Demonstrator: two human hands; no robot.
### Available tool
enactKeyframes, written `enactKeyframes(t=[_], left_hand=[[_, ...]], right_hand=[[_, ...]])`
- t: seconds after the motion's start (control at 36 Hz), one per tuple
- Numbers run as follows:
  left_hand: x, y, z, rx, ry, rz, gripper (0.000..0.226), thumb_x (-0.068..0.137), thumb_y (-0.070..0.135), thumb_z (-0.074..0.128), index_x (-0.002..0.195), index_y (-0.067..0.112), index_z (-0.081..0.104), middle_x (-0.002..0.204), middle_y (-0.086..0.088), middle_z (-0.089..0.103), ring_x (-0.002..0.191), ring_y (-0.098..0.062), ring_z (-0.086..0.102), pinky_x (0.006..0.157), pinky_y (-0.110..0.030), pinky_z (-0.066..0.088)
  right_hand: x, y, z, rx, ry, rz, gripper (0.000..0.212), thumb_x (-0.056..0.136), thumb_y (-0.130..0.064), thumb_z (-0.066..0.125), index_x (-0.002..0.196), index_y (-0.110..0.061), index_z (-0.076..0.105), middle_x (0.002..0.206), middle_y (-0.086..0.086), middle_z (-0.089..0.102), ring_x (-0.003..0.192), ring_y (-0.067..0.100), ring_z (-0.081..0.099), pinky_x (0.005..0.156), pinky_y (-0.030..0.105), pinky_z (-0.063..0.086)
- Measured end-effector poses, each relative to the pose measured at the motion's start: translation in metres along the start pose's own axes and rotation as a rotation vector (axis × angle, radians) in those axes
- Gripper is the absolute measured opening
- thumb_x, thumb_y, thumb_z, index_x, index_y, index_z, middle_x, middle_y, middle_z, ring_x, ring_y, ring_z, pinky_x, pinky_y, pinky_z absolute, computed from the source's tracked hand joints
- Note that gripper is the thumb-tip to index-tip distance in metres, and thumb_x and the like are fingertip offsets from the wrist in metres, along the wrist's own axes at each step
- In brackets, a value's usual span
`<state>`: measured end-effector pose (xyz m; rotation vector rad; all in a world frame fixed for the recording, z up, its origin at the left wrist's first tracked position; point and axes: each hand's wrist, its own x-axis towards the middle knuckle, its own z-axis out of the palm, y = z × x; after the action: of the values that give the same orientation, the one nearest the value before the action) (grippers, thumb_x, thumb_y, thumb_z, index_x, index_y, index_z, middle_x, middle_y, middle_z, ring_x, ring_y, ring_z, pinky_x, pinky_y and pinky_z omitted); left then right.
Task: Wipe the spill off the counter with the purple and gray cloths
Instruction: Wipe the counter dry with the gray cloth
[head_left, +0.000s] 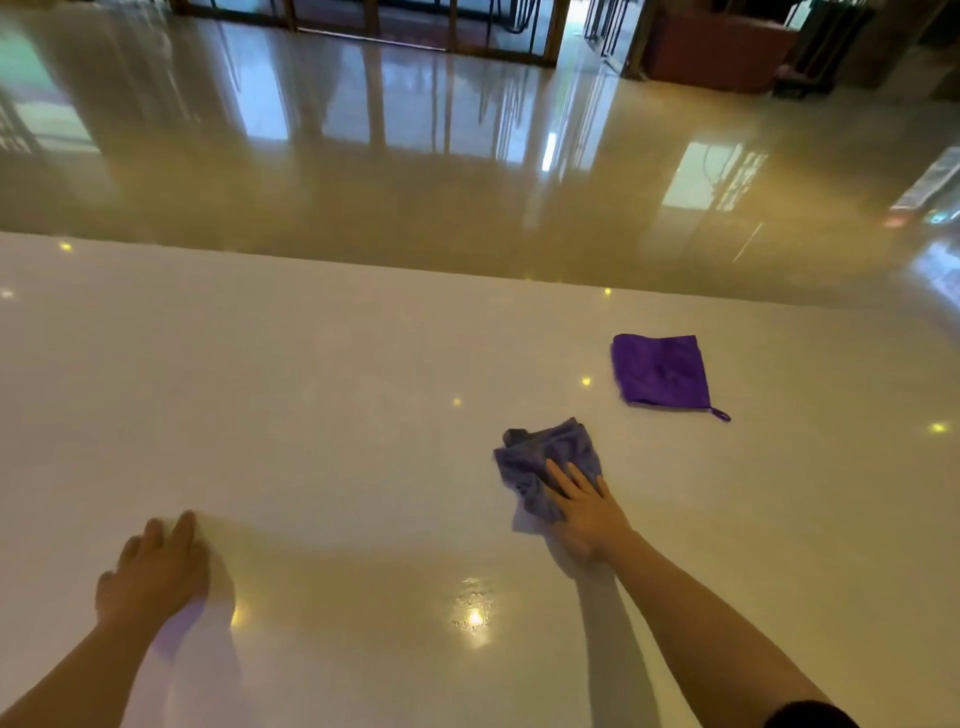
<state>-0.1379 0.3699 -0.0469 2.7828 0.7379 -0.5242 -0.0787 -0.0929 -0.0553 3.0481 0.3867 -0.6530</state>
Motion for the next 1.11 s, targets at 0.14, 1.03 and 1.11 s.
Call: enactKeyframes(t=[0.14,1.03,1.11], left_hand=[[-0.002,-0.004,0.000,0.006,-0.024,0.035,0.049,0.095,0.031,0.032,0.142,0.021,0.024,0.150,-0.009,0.026,0.137,-0.031,0.026,0.111,-0.042,0.029],[-0.015,-0.025,0.003,0.042,-0.029,0.152,0.047,0.098,0.029,0.020,0.144,0.024,0.017,0.155,-0.007,0.017,0.140,-0.029,0.021,0.106,-0.043,0.037],[-0.015,-0.024,0.003,0.040,-0.018,0.145,0.047,0.098,0.028,0.020,0.144,0.024,0.018,0.154,-0.007,0.019,0.139,-0.029,0.022,0.105,-0.043,0.038]], right_hand=[[-0.022,0.032,0.005,0.058,0.001,0.176,0.064,0.096,-0.043,0.031,0.146,-0.028,-0.005,0.159,-0.003,-0.010,0.147,0.025,-0.004,0.117,0.049,0.007],[-0.008,-0.103,0.020,0.114,0.129,0.315,0.064,0.097,-0.040,0.025,0.146,-0.015,-0.008,0.159,0.006,-0.007,0.146,0.028,-0.007,0.117,0.055,-0.001],[-0.012,-0.087,0.012,0.124,0.168,0.355,0.066,0.097,-0.041,0.029,0.147,-0.017,-0.007,0.159,0.009,-0.003,0.147,0.028,-0.003,0.116,0.058,0.004]])
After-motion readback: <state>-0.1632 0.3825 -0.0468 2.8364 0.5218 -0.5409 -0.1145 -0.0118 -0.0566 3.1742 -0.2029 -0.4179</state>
